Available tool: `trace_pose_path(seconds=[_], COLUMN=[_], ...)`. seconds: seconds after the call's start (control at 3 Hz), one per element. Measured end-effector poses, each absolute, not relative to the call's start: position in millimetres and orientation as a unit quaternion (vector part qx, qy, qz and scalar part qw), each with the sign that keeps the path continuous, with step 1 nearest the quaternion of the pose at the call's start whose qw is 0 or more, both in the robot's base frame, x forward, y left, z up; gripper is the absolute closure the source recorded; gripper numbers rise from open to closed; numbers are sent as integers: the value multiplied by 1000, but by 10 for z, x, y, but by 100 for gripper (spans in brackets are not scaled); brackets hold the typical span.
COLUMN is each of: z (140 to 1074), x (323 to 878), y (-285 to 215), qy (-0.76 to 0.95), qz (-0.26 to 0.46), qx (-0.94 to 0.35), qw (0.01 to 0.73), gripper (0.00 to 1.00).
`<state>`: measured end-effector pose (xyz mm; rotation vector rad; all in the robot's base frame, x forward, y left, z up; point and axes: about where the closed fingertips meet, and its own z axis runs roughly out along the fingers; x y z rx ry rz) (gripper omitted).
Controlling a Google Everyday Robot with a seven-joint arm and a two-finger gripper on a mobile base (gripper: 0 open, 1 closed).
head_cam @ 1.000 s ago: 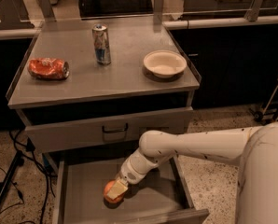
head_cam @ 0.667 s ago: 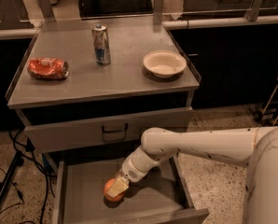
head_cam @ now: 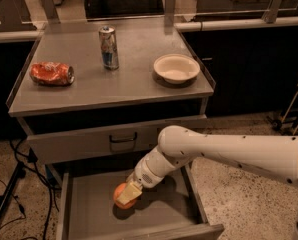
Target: Pick orange from middle drawer and place on counter
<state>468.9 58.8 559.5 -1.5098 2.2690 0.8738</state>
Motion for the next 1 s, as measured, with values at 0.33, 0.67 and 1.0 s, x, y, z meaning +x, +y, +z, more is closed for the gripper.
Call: trace_pose_path(seconds=[0.33,0.67,1.0], z=[5691,6073,6497], x=[4717,4826,4957], y=[607,682,714], qy=[782,770,761], qz=[300,290,270], qx=[-526,-541,-554], qw=[146,175,202], gripper=[100,100,100])
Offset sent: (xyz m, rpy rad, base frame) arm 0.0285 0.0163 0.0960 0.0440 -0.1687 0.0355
